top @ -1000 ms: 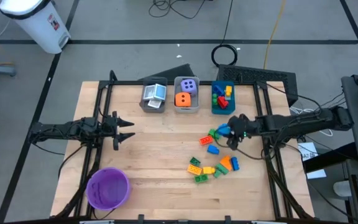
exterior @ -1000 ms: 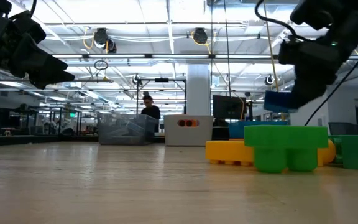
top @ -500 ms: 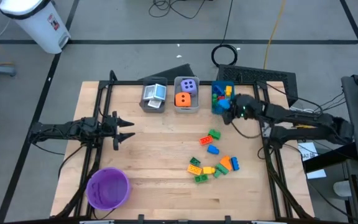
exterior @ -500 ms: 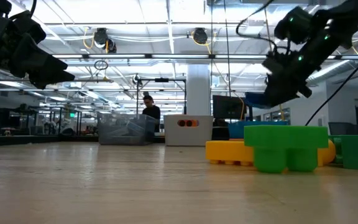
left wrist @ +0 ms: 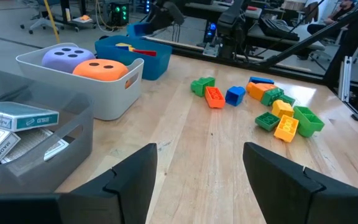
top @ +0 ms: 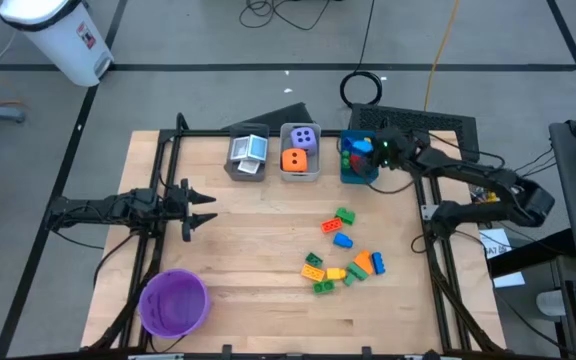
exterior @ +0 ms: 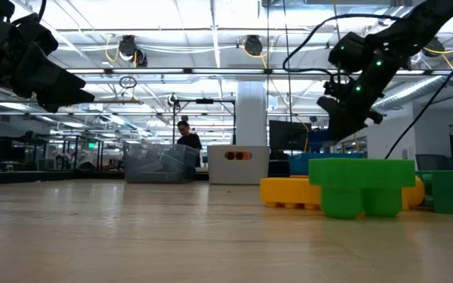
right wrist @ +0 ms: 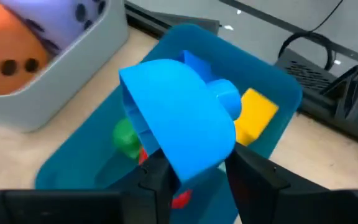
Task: Pick & Place Toys
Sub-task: Put the light blue game piece into the blue bin
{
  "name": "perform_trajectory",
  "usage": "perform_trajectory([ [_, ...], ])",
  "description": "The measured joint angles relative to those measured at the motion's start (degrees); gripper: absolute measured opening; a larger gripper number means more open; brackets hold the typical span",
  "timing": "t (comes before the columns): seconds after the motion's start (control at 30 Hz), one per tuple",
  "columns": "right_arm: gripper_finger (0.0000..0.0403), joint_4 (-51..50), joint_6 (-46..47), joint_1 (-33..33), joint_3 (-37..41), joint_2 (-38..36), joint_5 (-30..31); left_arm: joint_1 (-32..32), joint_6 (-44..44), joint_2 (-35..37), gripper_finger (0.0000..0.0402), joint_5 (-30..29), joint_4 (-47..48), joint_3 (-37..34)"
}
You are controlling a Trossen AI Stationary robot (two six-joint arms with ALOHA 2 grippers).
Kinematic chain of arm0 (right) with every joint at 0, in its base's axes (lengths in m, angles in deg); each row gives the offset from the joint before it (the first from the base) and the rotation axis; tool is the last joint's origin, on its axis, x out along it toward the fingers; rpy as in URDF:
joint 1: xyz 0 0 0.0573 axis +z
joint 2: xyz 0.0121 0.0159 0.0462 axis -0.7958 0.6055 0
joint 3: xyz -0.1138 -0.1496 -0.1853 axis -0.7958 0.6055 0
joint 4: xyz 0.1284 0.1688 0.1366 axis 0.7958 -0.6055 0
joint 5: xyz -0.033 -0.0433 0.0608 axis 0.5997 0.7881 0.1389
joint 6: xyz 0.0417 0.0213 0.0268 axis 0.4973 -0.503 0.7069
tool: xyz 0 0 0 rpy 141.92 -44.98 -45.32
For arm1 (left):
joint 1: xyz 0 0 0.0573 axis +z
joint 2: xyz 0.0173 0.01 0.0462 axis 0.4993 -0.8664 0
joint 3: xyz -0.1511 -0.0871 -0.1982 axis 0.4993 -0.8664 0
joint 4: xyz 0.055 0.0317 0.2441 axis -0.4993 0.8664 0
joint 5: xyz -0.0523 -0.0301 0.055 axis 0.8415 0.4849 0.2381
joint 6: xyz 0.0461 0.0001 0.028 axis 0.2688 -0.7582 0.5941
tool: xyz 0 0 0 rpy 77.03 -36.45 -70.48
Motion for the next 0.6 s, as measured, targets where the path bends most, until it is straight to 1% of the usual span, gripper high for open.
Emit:
perform_trajectory([
  [0.17,0.0108,-0.31,-2.57,-2.65,-2.97,6.71,4.05,0.01,0.0,0.01,0.0246,-0.02,0.0,0.0],
  [0.3,0.0085,0.55,-3.64,-3.3,-4.32,10.58,4.42,0.0,0.0,0.01,0.0246,-0.01,0.0,0.0],
  [0.47,0.0065,3.3,-4.6,-3.24,-4.34,11.87,4.24,0.01,0.0,0.0,0.0246,-0.01,0.02,0.0],
  [0.6,0.0062,5.97,-5.91,-3.24,-4.34,11.55,4.49,0.01,0.0,0.01,0.0246,-0.02,0.0,0.0],
])
